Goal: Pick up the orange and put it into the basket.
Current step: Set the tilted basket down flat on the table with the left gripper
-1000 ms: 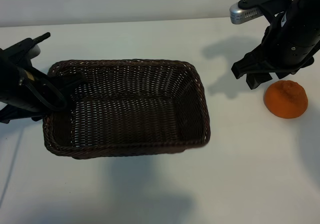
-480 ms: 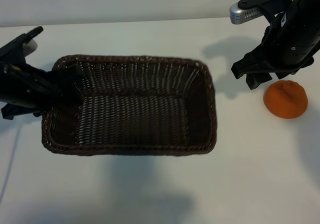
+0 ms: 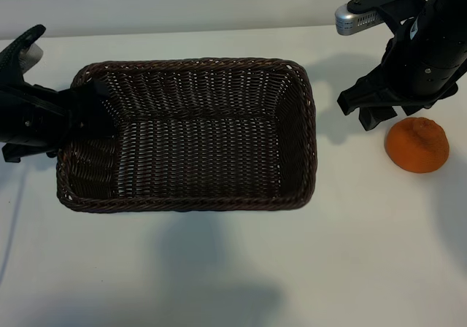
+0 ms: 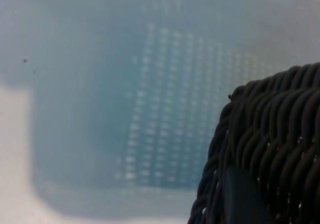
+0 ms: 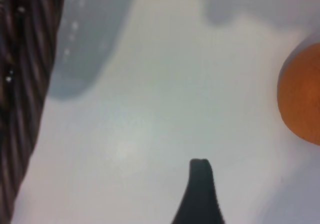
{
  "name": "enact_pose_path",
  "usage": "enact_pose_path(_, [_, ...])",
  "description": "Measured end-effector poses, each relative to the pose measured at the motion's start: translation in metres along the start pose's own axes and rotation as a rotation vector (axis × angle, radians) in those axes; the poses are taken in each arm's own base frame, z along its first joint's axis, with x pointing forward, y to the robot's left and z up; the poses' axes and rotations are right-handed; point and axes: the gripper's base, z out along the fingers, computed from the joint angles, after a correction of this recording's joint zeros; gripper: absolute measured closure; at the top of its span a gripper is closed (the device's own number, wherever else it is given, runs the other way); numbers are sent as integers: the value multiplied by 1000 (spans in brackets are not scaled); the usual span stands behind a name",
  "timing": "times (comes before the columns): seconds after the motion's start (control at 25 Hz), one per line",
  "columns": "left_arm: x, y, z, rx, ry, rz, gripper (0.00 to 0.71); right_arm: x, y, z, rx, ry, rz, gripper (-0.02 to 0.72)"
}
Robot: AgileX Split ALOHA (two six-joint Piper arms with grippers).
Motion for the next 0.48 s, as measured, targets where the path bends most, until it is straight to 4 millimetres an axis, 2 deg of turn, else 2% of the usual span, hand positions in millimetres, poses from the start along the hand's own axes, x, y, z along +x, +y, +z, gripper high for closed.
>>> enact_pose_path(0.48, [-49,-15,23,25,-21,20,391,0,0,0,-1,2,-1,156])
